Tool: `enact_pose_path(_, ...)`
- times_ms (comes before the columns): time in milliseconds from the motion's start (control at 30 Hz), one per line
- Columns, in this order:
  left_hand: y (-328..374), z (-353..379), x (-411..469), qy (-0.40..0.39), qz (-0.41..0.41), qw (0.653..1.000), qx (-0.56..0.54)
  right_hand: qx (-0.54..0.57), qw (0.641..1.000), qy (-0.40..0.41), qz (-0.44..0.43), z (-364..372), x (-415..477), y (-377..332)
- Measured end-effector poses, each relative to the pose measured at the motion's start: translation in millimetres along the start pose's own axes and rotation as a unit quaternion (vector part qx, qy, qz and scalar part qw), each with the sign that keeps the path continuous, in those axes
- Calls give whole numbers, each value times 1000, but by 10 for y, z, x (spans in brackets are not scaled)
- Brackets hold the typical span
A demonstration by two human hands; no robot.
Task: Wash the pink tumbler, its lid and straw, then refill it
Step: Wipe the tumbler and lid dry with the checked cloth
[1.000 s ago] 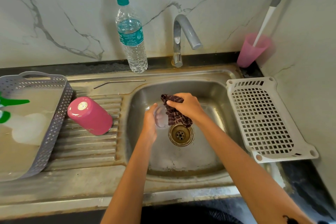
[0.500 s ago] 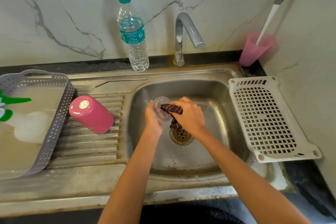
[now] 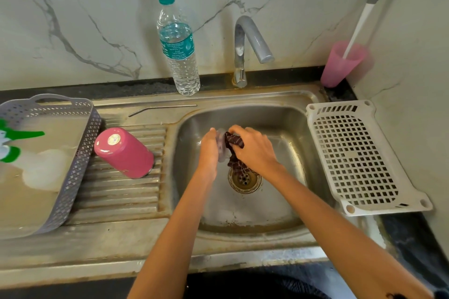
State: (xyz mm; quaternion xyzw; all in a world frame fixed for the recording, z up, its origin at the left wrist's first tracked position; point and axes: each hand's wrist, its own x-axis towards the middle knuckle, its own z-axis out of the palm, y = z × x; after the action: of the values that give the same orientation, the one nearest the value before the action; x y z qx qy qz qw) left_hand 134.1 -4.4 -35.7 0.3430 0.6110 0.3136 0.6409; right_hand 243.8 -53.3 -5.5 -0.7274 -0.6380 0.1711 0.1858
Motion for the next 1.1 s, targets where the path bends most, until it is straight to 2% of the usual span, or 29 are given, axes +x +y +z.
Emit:
enact_pose_path(133,30,-16,-5,24,23,999,26,-29,999,2,-32,-30,-66,-42)
enact_pose_path(300,99,67,-28,30,65,994,80,-14,996,56,61,-74,-27,-97)
enact_pose_path(433,135,59,-8,67,110,983,128,-19,997,61,36,-101,-72,-180)
enact_pose_path(500,146,55,2,62,126,979,151,-45,997,65,12,-116,-78,-210)
enact_pose_path(600,147,58,-51,31,151,966,208,-67,994,82,42,-178,54,-123)
enact_pose_path(667,106,63,-95,23,169,964,206,-72,994,66,39,-229,132,-34)
enact_pose_path(800,123,55,-81,46,140,980,132,-93,993,49,-57,-241,77,-38)
enact_pose_path(967,101,46,-68,20,138,980,140,-92,994,52,-25,-261,101,67)
enact_pose_path(1100,103,1,-11,26,112,986,118,-105,990,48,-76,-217,84,6)
